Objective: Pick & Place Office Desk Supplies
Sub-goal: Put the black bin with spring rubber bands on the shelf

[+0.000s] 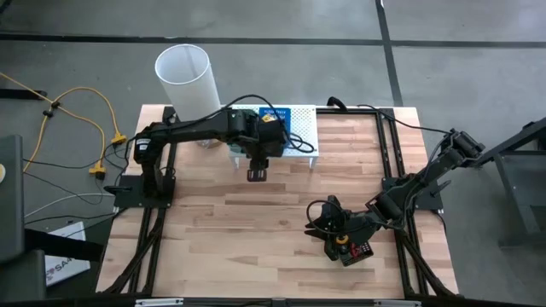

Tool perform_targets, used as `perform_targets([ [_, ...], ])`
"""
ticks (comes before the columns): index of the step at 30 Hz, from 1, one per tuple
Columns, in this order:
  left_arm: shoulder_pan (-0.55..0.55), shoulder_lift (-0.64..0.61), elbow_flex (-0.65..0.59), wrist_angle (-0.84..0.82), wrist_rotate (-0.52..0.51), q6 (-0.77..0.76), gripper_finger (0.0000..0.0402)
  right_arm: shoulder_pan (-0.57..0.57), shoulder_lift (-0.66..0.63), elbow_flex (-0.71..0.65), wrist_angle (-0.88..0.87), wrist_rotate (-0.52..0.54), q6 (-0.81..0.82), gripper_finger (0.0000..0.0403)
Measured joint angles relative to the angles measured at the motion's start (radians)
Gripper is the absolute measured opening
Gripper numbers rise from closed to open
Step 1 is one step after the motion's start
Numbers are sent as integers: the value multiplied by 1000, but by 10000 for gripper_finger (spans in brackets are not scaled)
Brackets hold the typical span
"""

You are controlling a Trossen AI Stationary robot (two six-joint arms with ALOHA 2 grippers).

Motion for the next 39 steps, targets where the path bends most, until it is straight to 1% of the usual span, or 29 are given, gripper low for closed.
perform_targets([
  [5, -37, -22, -17, -7, 0, -60, 127, 0, 0, 0, 0, 0, 0, 73],
  [9, -81, -86, -95, 47, -20, -114, 127, 0, 0, 0, 0, 0, 0, 73],
  [15, -120, -256, -370, 271, -42, -150, 127, 0, 0, 0, 0, 0, 0, 73],
  [24, -124, -515, -800, 619, -26, -185, 127, 0, 0, 0, 0, 0, 0, 73],
  [31, -131, -694, -1071, 808, -26, -279, 126, 0, 0, 0, -1, 0, 0, 73],
  [35, -140, -780, -1218, 972, -25, -283, 126, 0, 0, 0, 0, 0, 0, 73],
  [39, -147, -844, -1334, 1084, -25, -283, 126, 0, 0, 0, 0, 0, 0, 73],
])
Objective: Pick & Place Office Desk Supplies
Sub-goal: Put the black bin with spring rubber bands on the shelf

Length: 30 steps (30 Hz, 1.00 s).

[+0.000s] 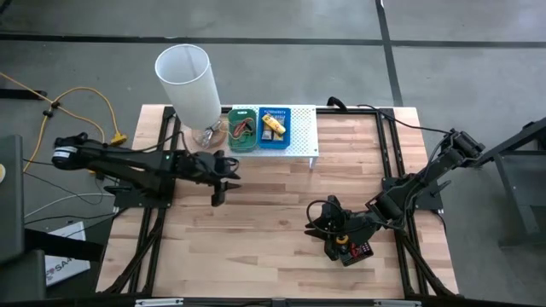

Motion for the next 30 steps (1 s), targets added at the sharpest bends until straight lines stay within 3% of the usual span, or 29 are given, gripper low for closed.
perform_targets([
  [15, -37, -147, -262, 282, -2, 9, 126, 0, 0, 0, 0, 0, 0, 73],
  [30, 6, -481, -459, 364, -18, 24, 126, 0, 0, 0, 0, 0, 0, 73],
])
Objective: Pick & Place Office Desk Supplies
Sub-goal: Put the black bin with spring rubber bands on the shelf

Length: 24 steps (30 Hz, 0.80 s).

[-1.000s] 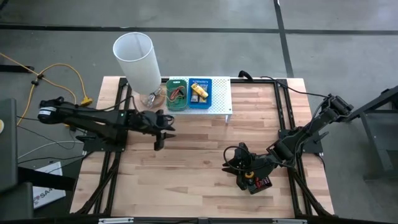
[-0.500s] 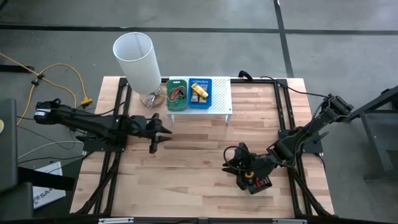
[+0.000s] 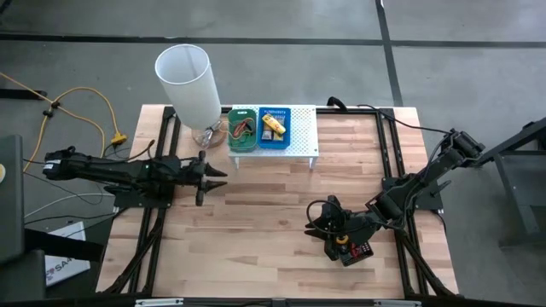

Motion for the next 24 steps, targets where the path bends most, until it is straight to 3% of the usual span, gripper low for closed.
perform_targets([
  [24, 2, -352, -158, 6, -30, 6, 126, 0, 0, 0, 0, 0, 0, 73],
])
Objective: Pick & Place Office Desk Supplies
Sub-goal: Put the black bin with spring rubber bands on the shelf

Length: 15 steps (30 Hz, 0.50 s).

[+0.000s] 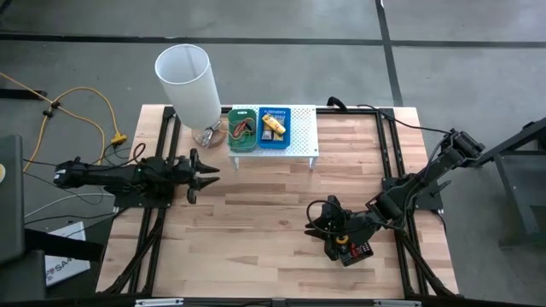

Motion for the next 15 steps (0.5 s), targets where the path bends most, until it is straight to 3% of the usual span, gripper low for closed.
perform_targets([
  [15, 0, -101, -5, -126, -7, 17, 126, 0, 0, 0, 0, 0, 0, 73],
])
